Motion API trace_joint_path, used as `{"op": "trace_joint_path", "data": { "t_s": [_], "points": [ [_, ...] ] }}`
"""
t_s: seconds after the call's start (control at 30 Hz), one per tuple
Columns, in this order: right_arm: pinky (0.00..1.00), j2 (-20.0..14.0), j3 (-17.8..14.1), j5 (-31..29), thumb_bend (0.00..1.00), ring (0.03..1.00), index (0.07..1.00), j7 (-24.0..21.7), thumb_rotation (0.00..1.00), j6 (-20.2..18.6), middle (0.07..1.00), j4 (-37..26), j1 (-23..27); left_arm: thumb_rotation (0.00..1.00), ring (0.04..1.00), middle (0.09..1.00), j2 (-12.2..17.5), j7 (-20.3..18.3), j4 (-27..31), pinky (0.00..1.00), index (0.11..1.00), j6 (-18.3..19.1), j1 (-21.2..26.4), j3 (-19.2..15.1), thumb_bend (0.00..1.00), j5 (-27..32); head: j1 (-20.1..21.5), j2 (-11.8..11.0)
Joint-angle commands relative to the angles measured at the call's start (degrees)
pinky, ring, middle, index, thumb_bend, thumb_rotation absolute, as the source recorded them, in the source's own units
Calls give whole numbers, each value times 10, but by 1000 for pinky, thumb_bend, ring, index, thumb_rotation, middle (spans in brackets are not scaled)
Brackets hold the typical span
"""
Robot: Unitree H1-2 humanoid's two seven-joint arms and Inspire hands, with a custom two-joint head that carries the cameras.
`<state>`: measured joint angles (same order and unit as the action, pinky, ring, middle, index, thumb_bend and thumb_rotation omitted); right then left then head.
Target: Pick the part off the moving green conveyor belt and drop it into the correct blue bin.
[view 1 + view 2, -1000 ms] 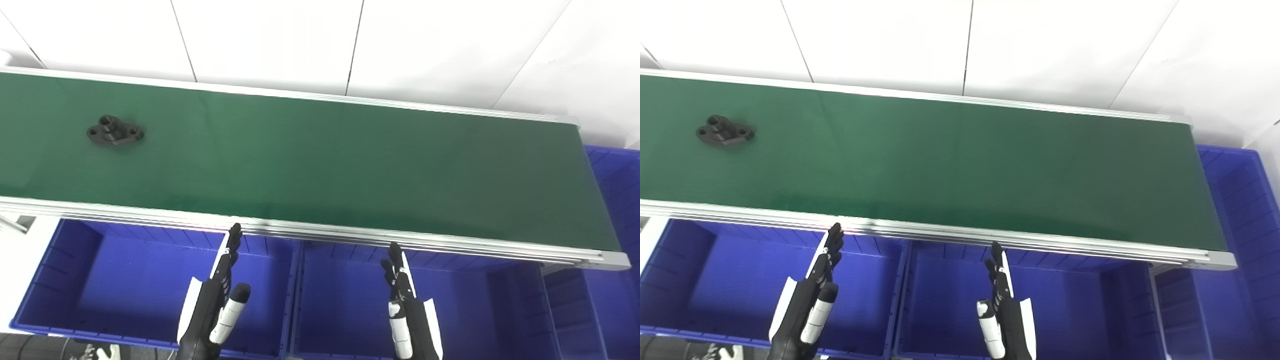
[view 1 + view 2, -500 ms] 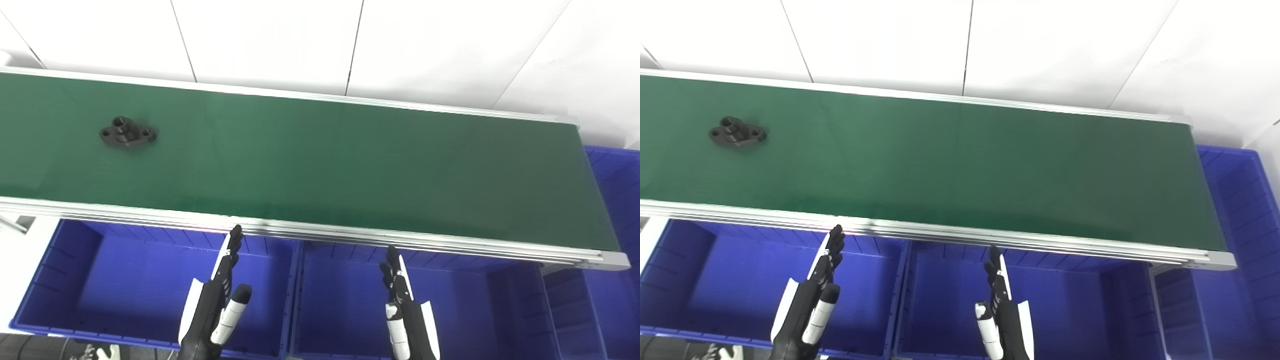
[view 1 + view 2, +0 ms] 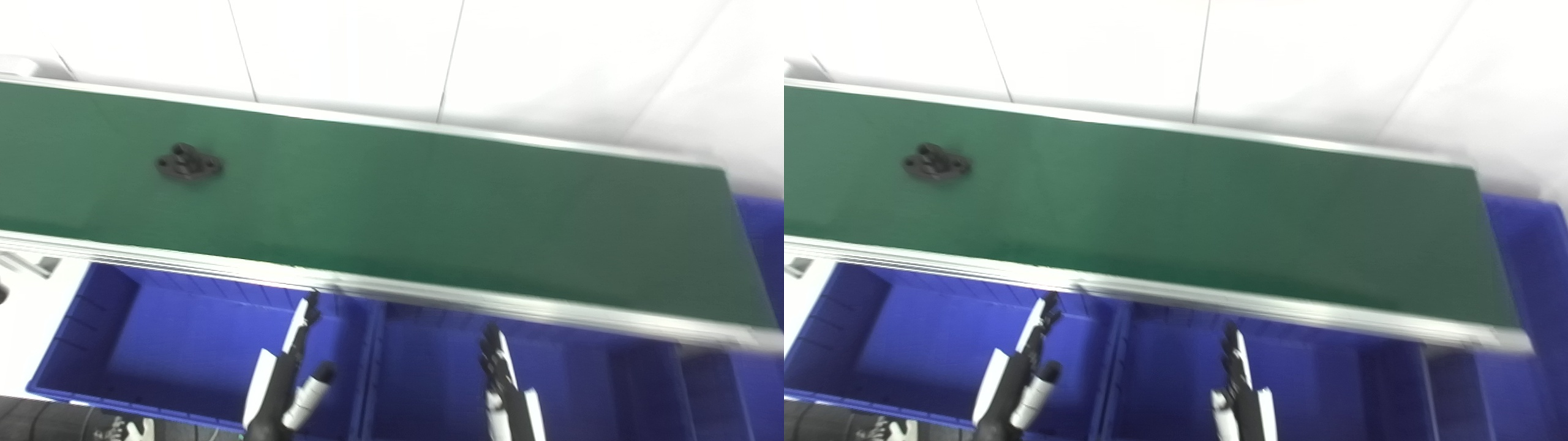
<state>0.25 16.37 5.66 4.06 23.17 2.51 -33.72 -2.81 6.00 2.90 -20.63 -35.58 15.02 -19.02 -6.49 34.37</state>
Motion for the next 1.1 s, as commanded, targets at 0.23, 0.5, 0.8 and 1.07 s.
{"op": "trace_joint_path", "data": {
  "t_s": [0.23,0.5,0.8,1.07],
  "points": [
    [1000,-23,-26,-60,627,1000,1000,-44,914,38,1000,27,28,991,953,1000,-35,43,-60,1000,1000,-55,32,18,640,-34,-29,-32],
    [1000,-18,-38,-61,639,1000,1000,-57,832,38,1000,42,38,1000,942,999,-34,46,-69,1000,1000,-56,40,21,631,-25,-33,-38],
    [1000,-8,-35,-56,629,1000,1000,-60,809,38,1000,29,26,980,941,1000,-23,36,-52,1000,1000,-52,33,20,618,-13,-27,-25],
    [1000,-6,-32,-39,671,1000,1000,-52,821,38,1000,14,18,966,945,999,-20,38,-45,1000,1000,-54,26,23,614,-12,-17,-17]
  ]
}}
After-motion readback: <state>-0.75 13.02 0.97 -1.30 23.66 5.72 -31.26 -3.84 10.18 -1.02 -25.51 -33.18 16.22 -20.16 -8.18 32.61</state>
